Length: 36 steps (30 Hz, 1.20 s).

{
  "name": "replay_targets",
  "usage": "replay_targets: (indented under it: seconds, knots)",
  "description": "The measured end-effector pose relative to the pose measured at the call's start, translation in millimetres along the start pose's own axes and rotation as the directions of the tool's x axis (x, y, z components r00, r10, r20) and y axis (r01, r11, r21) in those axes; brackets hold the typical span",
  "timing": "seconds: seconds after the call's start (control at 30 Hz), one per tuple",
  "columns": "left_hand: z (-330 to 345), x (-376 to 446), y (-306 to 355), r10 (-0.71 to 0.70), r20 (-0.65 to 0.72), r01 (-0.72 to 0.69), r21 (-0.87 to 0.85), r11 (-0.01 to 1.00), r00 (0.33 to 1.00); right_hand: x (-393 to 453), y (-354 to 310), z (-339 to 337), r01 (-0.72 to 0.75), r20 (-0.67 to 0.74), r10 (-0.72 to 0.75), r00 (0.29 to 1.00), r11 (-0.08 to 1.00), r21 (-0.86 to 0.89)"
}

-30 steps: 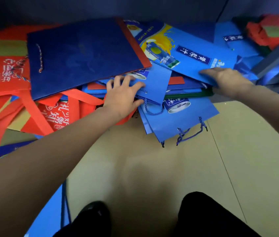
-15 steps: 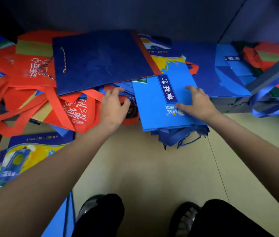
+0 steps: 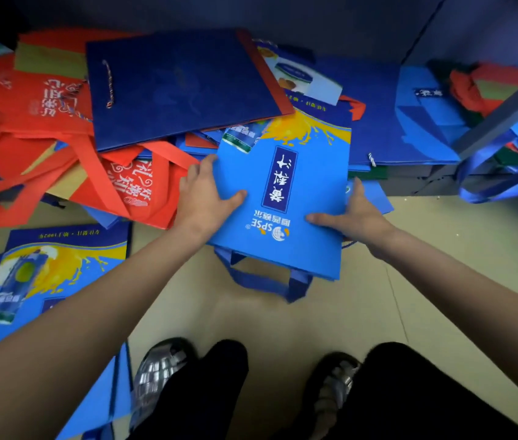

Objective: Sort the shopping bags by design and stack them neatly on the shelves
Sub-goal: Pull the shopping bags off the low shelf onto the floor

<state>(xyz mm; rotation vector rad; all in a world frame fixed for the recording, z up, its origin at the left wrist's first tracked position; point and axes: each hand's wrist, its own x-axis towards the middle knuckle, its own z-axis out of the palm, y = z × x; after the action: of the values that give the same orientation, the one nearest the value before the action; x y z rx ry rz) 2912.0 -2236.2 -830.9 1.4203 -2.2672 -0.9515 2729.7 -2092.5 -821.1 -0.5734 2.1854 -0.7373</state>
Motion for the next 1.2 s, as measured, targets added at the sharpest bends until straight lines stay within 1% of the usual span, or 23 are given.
replay_targets:
  seconds: [0.03, 0.07, 0.1, 0.2, 0.27, 0.33, 0.37, 0.4, 0.43, 0.5, 0.53, 0.6, 0.7, 0.77, 0.87, 0.93, 1.0, 1.03, 1.07, 1.1, 1.17, 1.2]
  knots:
    - [-3, -8, -4, -0.003, -0.009, 0.003, 0.021, 1.000, 1.000, -2, 1, -1, -0.041, -0.011, 0.043, 0.999, 0.991, 0.130]
    - [-5, -15, -5, -0.009, -0.014, 0.010, 0.047, 0.999, 1.000, -4, 0, -2, -0.071, -0.009, 0.075, 0.997, 0.975, 0.212]
    - [-4, -21, -6, -0.015, -0.014, 0.016, 0.080, 0.997, 1.000, -6, -2, -1, -0.088, 0.002, 0.090, 0.996, 0.972, 0.219]
    - [-8, -28, -12, -0.048, 0.003, 0.046, 0.202, 0.978, 0.999, -11, 2, 14, -0.134, 0.097, 0.122, 0.988, 0.981, 0.140]
    - [-18, -31, -27, -0.103, 0.016, 0.096, 0.265, 0.960, 0.995, -16, 4, 30, -0.209, 0.189, 0.172, 0.967, 0.957, 0.199]
    - [-28, -38, -47, -0.162, 0.016, 0.148, 0.325, 0.934, 0.987, -21, 0, 44, -0.286, 0.243, 0.201, 0.949, 0.871, 0.398]
    - [-32, -42, -57, -0.187, 0.010, 0.171, 0.354, 0.920, 0.982, -22, -2, 52, -0.304, 0.232, 0.214, 0.949, 0.815, 0.493]
    - [-36, -47, -66, -0.205, 0.004, 0.188, 0.379, 0.906, 0.979, -25, -5, 62, -0.308, 0.217, 0.223, 0.950, 0.776, 0.550]
    - [-38, -51, -73, -0.216, 0.006, 0.196, 0.403, 0.894, 0.976, -28, -6, 72, -0.298, 0.198, 0.225, 0.954, 0.774, 0.558]
    - [-42, -56, -83, -0.236, 0.007, 0.211, 0.417, 0.884, 0.972, -38, -7, 94, -0.246, 0.152, 0.196, 0.969, 0.823, 0.512]
    - [-44, -57, -85, -0.245, 0.002, 0.224, 0.399, 0.889, 0.969, -42, -8, 102, -0.200, 0.107, 0.169, 0.980, 0.844, 0.497]
    - [-48, -61, -88, -0.264, -0.016, 0.255, 0.326, 0.911, 0.964, -51, -10, 110, -0.089, -0.003, 0.100, 0.995, 0.892, 0.444]
    - [-60, -71, -88, -0.245, -0.113, 0.262, 0.185, 0.947, 0.963, -67, -21, 110, 0.078, -0.132, -0.027, 0.991, 0.915, 0.396]
    - [-70, -81, -87, -0.254, -0.182, 0.276, 0.106, 0.955, 0.950, -84, -38, 107, 0.125, -0.162, -0.070, 0.984, 0.925, 0.358]
    - [-87, -93, -82, -0.308, -0.242, 0.308, -0.042, 0.951, 0.920, -99, -68, 104, 0.202, -0.195, -0.142, 0.971, 0.918, 0.342]
    - [-99, -98, -83, -0.368, -0.267, 0.338, -0.152, 0.929, 0.891, -109, -91, 103, 0.286, -0.202, -0.232, 0.952, 0.907, 0.308]
    - [-115, -106, -90, -0.428, -0.306, 0.372, -0.224, 0.901, 0.850, -113, -107, 109, 0.355, -0.175, -0.320, 0.931, 0.904, 0.238]
    - [-124, -111, -97, -0.446, -0.331, 0.384, -0.237, 0.892, 0.832, -114, -111, 115, 0.360, -0.132, -0.338, 0.932, 0.909, 0.211]
    - [-134, -116, -107, -0.457, -0.354, 0.395, -0.235, 0.888, 0.816, -116, -115, 123, 0.344, -0.055, -0.340, 0.939, 0.916, 0.206]
    - [-145, -122, -119, -0.465, -0.370, 0.409, -0.223, 0.885, 0.804, -118, -117, 133, 0.312, 0.053, -0.330, 0.943, 0.926, 0.213]
    - [-165, -138, -146, -0.489, -0.394, 0.451, -0.192, 0.872, 0.778, -122, -123, 159, 0.256, 0.258, -0.301, 0.918, 0.947, 0.195]
    - [-172, -147, -159, -0.511, -0.406, 0.480, -0.185, 0.858, 0.757, -123, -128, 174, 0.245, 0.318, -0.290, 0.902, 0.954, 0.174]
